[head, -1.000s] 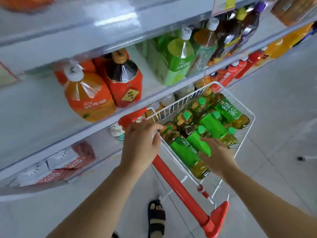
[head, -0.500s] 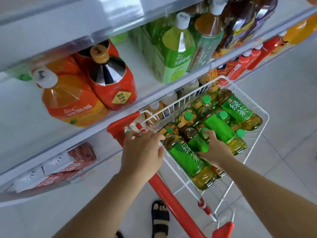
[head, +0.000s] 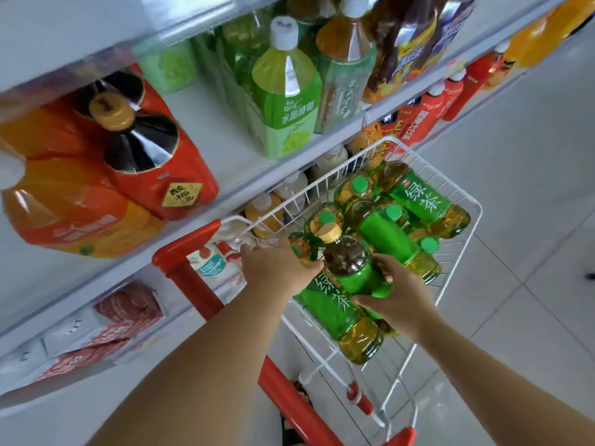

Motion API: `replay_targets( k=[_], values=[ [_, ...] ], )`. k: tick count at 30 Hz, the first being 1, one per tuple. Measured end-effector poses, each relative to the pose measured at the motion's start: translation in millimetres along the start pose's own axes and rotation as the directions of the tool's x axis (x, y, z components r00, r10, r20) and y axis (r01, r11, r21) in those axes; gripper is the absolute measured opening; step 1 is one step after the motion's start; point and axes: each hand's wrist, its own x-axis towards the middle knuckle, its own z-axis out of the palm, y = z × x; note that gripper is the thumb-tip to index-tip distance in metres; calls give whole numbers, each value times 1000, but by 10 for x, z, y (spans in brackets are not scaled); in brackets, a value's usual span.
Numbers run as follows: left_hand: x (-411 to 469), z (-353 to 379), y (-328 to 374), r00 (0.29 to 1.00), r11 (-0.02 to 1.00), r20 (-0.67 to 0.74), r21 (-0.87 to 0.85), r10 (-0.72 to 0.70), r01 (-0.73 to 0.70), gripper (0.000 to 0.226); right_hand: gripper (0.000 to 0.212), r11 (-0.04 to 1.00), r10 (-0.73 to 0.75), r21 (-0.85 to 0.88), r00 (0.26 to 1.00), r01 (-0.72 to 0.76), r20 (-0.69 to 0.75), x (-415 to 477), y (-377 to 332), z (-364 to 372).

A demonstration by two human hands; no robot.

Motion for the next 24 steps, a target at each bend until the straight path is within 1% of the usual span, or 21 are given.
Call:
replay_targets(
  k=[1, 2, 3, 4, 5, 7, 8, 9, 10, 12, 13, 15, 16, 17, 18, 19, 20, 21, 22, 24],
  values=[
    [22, 27, 28, 1000, 996, -8, -90, -11, 10, 96, 74, 1000, -5, 24, 1000, 5, -8, -8, 14, -1],
    [28, 51, 72, 1000, 976, -24, -219, -7, 1, 95, 73, 998, -6, 54, 1000, 7, -16, -15, 27, -4],
    [15, 76, 132, 999, 929, -44, -370, 3, -19, 92, 72, 996, 1, 94, 1000, 1, -27, -20, 46, -10],
    [-2, 107, 200, 997, 857, -73, -512, 24, -58, 88, 72, 989, 20, 145, 999, -14, -39, -25, 63, -23],
    [-35, 144, 269, 991, 780, -120, -615, 54, -117, 84, 72, 980, 46, 197, 998, -36, -47, -31, 81, -40],
    [-117, 206, 387, 973, 644, -216, -733, 81, -217, 80, 72, 960, 87, 270, 994, -67, -63, -37, 128, -82],
    [-138, 231, 419, 969, 570, -239, -789, 59, -229, 80, 71, 951, 99, 300, 993, -73, -71, -39, 153, -108],
    [-143, 268, 426, 974, 490, -226, -847, 23, -208, 79, 70, 939, 108, 334, 991, -77, -74, -43, 173, -133],
    [-150, 304, 425, 983, 399, -181, -903, -13, -161, 78, 69, 928, 109, 364, 991, -75, -75, -46, 195, -148],
    [-156, 386, 439, 998, 207, -38, -978, -56, -26, 71, 67, 916, 104, 395, 991, -63, -83, -56, 232, -147],
    [-177, 427, 467, 998, 155, 19, -987, -64, 29, 64, 67, 913, 105, 405, 990, -59, -91, -65, 249, -135],
    [-288, 468, 561, 993, 139, 61, -987, -105, 76, 47, 68, 903, 109, 426, 987, -50, -114, -83, 258, -110],
    [-350, 466, 607, 989, 164, 62, -983, -131, 83, 46, 68, 898, 109, 437, 986, -44, -124, -90, 259, -98],
    [-380, 494, 632, 986, 219, 66, -971, -151, 98, 55, 69, 890, 109, 454, 985, -39, -131, -94, 264, -88],
    [-411, 514, 645, 984, 275, 85, -953, -156, 126, 71, 70, 878, 114, 476, 985, -39, -129, -96, 268, -81],
    [-424, 538, 636, 982, 305, 120, -939, -143, 159, 89, 71, 865, 121, 500, 985, -42, -126, -100, 266, -80],
    [-438, 544, 625, 981, 302, 154, -936, -116, 183, 103, 72, 854, 125, 518, 985, -44, -122, -102, 265, -80],
    [-452, 538, 618, 980, 273, 176, -942, -89, 194, 110, 72, 849, 125, 526, 985, -42, -123, -102, 264, -79],
    [-464, 526, 619, 982, 241, 179, -952, -68, 190, 111, 71, 850, 119, 525, 985, -35, -127, -102, 262, -78],
    [-513, 488, 611, 993, 191, 112, -975, -34, 116, 102, 67, 848, 107, 530, 984, -15, -143, -125, 249, -106]
  ],
)
